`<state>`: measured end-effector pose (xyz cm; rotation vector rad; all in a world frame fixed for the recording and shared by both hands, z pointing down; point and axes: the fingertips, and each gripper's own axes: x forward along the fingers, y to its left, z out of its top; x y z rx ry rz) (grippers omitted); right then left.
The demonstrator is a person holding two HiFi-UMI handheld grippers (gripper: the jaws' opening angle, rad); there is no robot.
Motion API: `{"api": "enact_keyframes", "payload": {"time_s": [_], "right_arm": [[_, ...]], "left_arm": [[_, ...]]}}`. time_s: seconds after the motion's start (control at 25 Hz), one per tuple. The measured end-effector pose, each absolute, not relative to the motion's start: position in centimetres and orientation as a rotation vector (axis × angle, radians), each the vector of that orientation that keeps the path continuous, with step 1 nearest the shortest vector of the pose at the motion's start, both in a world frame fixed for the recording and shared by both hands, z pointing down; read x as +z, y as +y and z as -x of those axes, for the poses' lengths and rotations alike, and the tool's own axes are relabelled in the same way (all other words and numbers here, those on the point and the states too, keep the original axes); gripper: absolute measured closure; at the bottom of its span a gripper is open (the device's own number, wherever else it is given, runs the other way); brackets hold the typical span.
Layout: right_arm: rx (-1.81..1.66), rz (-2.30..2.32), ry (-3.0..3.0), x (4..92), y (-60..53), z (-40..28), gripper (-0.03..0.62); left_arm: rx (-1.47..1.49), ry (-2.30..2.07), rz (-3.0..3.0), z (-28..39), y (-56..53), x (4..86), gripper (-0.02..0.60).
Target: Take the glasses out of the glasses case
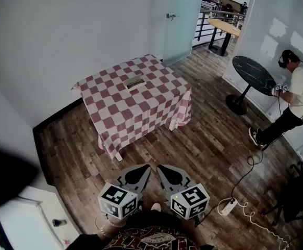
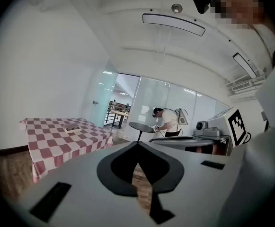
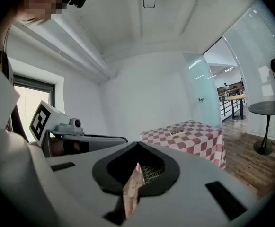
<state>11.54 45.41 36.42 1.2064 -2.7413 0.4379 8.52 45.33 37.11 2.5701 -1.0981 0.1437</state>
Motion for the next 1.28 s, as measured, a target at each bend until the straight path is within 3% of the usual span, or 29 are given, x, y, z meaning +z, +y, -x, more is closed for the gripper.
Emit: {"api": "enact_keyframes", "payload": {"time_s": [1.28], "right_arm": [[0.476, -1.107, -2.758, 37.5, 46.1, -14.8, 0.576]], "left_arm": [[0.121, -1.143, -2.555, -12.0, 45.9, 37.7, 0.574]]}}
